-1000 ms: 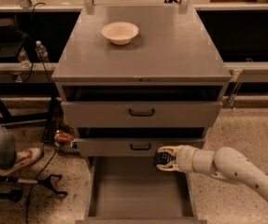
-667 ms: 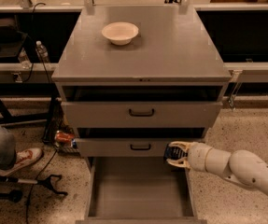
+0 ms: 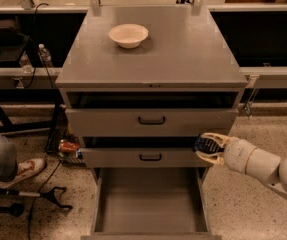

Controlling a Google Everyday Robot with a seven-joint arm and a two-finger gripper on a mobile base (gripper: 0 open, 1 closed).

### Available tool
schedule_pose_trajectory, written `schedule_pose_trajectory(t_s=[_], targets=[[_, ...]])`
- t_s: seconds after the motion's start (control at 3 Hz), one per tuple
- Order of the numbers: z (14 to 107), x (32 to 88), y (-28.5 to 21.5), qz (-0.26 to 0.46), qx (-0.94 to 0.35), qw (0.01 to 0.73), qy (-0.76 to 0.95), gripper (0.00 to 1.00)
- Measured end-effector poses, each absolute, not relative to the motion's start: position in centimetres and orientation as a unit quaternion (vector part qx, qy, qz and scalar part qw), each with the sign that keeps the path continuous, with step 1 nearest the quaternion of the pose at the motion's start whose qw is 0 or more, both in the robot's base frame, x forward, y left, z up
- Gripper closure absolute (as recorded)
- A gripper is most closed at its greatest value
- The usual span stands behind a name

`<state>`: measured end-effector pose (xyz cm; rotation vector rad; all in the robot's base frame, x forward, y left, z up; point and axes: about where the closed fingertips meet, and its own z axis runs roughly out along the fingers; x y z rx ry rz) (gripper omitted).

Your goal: Pick rxbar blueberry from bottom drawer and place on counter

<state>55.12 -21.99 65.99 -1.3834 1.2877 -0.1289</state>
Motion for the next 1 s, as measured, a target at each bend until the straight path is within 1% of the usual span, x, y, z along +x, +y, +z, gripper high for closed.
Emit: schedule_pose_trajectory(t_s=[0.33, 0.67, 1.0], targets=[[66.0, 55.1, -22.0, -0.055, -0.593, 0.584, 0.552, 1.00], [68.0, 56.2, -22.1, -0.058, -0.584, 0.602, 0.541, 1.00], [73.1, 57.3, -23.0, -0.076, -0.577, 0.636, 0.507, 1.00]])
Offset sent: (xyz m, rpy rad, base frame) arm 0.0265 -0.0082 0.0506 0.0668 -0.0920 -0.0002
